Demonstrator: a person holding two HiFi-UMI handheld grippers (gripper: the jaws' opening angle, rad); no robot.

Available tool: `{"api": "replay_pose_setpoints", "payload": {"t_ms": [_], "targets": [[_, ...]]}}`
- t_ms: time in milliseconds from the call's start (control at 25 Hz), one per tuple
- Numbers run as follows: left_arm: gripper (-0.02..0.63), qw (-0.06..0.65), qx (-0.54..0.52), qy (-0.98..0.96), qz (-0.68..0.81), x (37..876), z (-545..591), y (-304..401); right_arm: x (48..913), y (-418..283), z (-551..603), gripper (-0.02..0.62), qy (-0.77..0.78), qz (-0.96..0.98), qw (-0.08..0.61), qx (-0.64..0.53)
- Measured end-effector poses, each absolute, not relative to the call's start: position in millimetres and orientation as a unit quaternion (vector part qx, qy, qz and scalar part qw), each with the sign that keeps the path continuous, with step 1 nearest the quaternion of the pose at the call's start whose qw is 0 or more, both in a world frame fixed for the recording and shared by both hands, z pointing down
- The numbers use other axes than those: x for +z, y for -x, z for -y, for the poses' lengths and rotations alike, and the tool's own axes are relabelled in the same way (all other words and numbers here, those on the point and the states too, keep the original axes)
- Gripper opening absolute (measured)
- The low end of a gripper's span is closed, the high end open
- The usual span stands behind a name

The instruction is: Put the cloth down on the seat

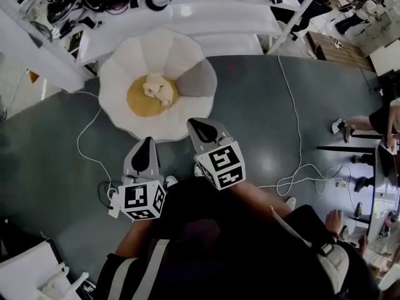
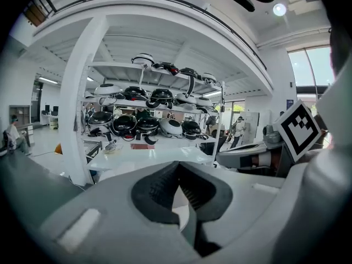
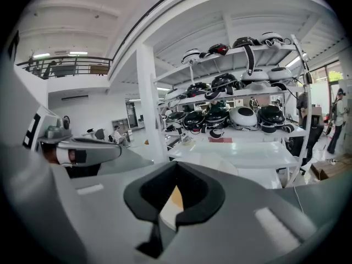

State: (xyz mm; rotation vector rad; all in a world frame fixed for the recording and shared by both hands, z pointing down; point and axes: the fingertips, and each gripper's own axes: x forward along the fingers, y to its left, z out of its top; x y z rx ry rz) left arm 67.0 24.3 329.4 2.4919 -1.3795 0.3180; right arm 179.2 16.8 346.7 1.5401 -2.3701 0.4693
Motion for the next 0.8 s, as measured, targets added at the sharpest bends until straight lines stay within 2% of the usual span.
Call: {"api": "replay_pose_setpoints", "payload": {"t_ms": [800], "targets": [[0.002, 0.087, 0.103, -0.907, 0.4, 305.9, -36.9, -38.7, 332.0, -136.2, -63.7, 0.002, -0.587, 0.781, 0.137, 0.165]]}}
